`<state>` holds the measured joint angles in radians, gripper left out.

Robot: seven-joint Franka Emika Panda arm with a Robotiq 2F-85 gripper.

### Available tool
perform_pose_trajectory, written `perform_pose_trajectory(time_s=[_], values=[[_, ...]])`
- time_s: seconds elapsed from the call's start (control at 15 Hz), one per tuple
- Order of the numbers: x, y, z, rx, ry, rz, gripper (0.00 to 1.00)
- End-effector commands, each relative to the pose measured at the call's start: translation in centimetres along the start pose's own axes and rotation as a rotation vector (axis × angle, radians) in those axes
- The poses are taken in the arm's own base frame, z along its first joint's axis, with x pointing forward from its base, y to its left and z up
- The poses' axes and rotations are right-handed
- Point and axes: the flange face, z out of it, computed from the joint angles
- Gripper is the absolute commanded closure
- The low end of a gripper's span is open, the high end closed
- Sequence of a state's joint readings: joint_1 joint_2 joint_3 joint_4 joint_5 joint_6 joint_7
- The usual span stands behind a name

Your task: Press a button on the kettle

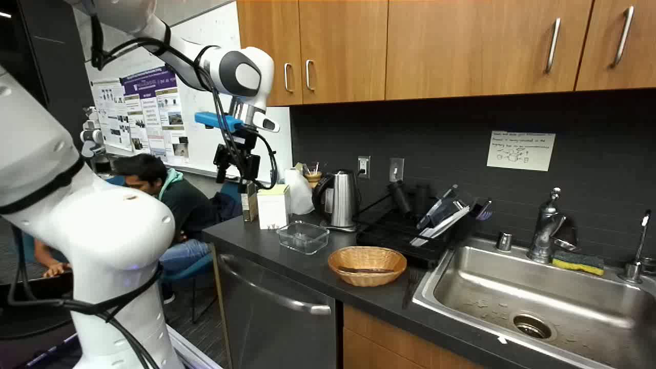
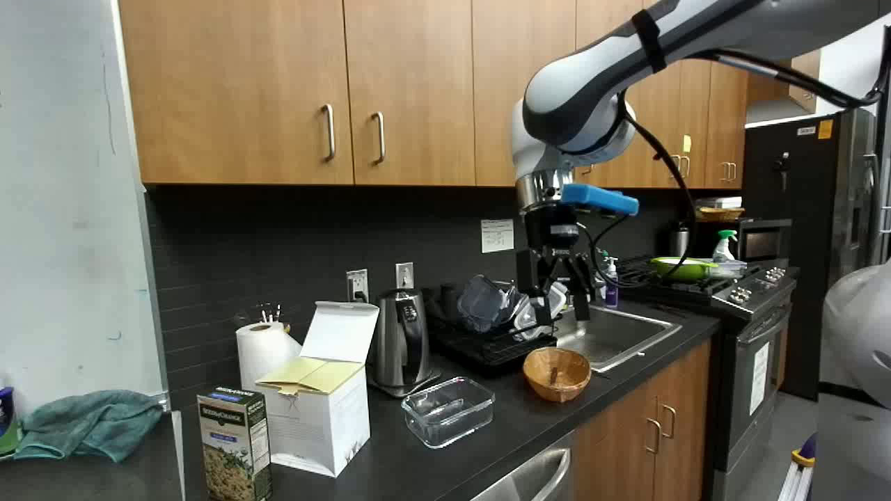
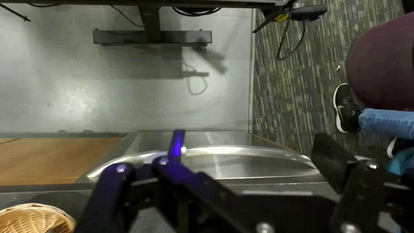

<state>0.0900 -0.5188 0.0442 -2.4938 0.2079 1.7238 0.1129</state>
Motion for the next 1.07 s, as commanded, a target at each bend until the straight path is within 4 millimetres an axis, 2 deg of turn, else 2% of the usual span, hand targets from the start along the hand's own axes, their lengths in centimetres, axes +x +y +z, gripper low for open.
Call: perform_pose_trajectory(time_s=[0.0,0.53,1.0], values=[[0.0,0.0,0.0,0.0,0.0,0.0,0.0],[0.1,0.1,0.0,-0.003,0.001,0.002,0.0],[1.0,0.4,-0.3,-0.063,0.032,-0.012,0.0]])
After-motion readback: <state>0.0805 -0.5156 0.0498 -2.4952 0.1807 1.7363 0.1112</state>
